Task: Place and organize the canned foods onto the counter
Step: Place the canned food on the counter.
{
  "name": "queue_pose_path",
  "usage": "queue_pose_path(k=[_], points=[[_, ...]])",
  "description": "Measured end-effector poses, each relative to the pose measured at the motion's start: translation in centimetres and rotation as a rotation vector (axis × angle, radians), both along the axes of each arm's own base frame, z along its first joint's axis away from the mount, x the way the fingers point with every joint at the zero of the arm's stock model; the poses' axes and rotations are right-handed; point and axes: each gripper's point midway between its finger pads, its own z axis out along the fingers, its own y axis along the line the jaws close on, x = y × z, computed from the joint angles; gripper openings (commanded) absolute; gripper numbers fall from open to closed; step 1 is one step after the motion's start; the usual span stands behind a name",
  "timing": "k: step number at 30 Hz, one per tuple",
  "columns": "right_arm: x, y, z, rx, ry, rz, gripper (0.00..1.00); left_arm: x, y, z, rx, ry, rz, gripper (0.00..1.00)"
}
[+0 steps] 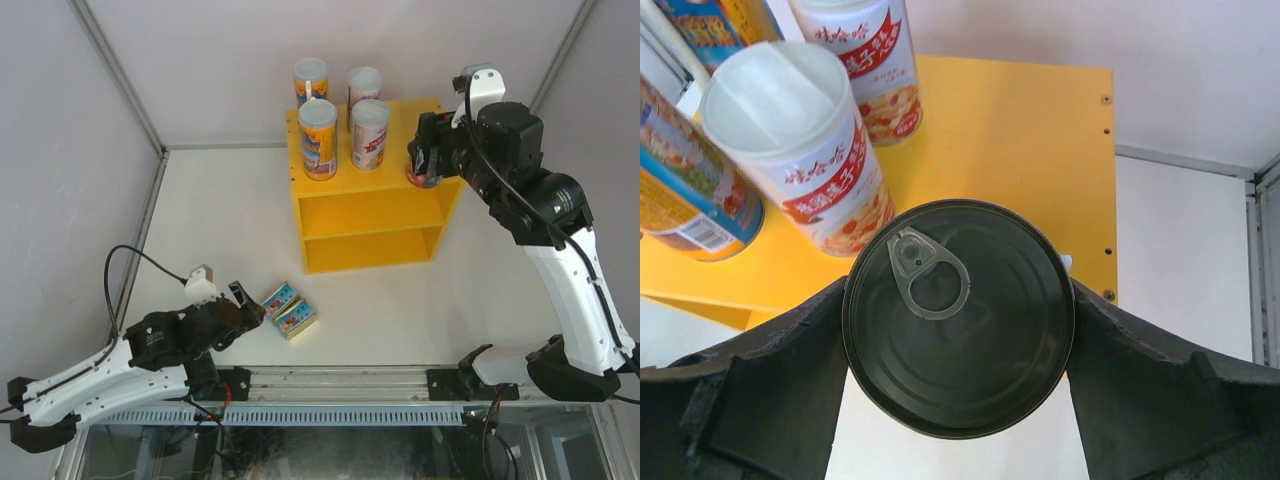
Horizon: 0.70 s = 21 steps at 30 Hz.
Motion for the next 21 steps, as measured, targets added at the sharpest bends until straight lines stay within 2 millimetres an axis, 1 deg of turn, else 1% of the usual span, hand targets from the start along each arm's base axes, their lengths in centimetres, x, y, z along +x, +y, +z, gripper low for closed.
queue_pose_path(k=[6,8,10,14,17,21], points=[[2.0,-0.2,0.9,0.026,-0.013,-0.003,0.00,-0.1,0.3,0.1,-0.009,-0.004,0.000,0.98],[2.7,-0.2,0.7,0.026,-0.006,-0.007,0.00,-0.2,0.4,0.2,-0.012,-0.006,0.000,0.98],[3.8,0.1,0.9,0.029,-0.006,-0.006,0.00,-0.2,0.5,0.2,-0.017,-0.009,0.000,0.98],[6.5,0.8,1.2,0.036,-0.009,-0.001,0.00,-0.3,0.6,0.4,-0.023,-0.015,0.002,0.98],[8.5,1.1,0.9,0.034,-0.004,0.001,0.00,-0.3,0.8,0.3,-0.017,-0.014,0.003,0.98],[10.9,0.7,-0.5,0.035,0.029,-0.004,0.00,-0.2,0.9,0.2,-0.012,-0.018,0.009,0.98]])
